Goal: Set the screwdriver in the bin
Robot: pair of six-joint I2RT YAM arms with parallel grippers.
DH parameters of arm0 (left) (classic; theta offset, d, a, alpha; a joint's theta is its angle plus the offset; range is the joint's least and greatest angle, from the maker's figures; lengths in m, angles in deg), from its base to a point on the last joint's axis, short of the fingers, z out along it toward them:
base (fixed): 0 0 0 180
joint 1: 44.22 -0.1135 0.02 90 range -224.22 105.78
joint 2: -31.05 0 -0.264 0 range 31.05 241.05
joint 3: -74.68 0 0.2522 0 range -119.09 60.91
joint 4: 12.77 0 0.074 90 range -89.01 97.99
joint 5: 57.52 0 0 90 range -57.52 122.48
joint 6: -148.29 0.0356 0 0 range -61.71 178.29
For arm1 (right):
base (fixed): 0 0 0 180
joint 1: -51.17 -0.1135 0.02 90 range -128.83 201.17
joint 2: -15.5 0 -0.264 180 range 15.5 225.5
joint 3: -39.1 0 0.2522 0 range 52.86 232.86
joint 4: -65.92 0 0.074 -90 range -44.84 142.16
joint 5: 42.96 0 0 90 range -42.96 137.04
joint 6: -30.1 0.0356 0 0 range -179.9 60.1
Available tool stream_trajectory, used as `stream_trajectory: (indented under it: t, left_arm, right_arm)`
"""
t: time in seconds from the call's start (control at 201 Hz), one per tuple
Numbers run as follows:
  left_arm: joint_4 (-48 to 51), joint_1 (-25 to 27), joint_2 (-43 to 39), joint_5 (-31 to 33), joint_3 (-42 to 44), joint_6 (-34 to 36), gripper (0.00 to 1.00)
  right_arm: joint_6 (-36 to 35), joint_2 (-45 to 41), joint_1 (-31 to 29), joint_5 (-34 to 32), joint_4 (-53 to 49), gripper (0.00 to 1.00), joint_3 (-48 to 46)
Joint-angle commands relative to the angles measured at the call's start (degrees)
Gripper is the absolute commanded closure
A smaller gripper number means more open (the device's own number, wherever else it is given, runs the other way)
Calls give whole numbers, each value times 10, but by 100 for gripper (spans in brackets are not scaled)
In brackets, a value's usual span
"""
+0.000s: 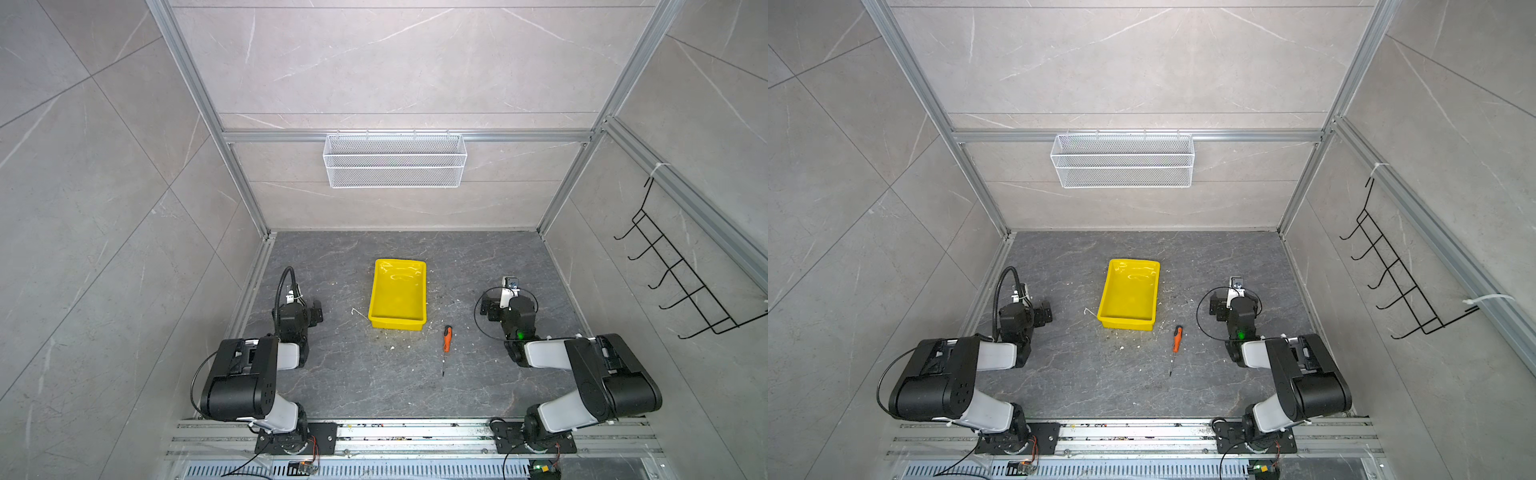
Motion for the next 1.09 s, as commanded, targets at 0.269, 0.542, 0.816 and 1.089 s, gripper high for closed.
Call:
stream_trajectory:
  t: [0.269, 0.542, 0.816, 1.089]
  left_arm:
    - [-97, 8, -26, -91, 43, 41, 0]
    - [348, 12, -245, -34, -89, -70, 0]
    - [583, 18, -413, -183, -109, -285, 0]
    - [694, 18, -485, -148, -94, -253, 0]
  right_arm:
    - [-32, -26, -16, 42, 55, 1, -35]
    - [-51, -88, -37, 36, 0, 1, -36]
    - [-56, -91, -40, 45, -24, 1, -26]
    - [-37, -151, -64, -87, 5, 1, -56]
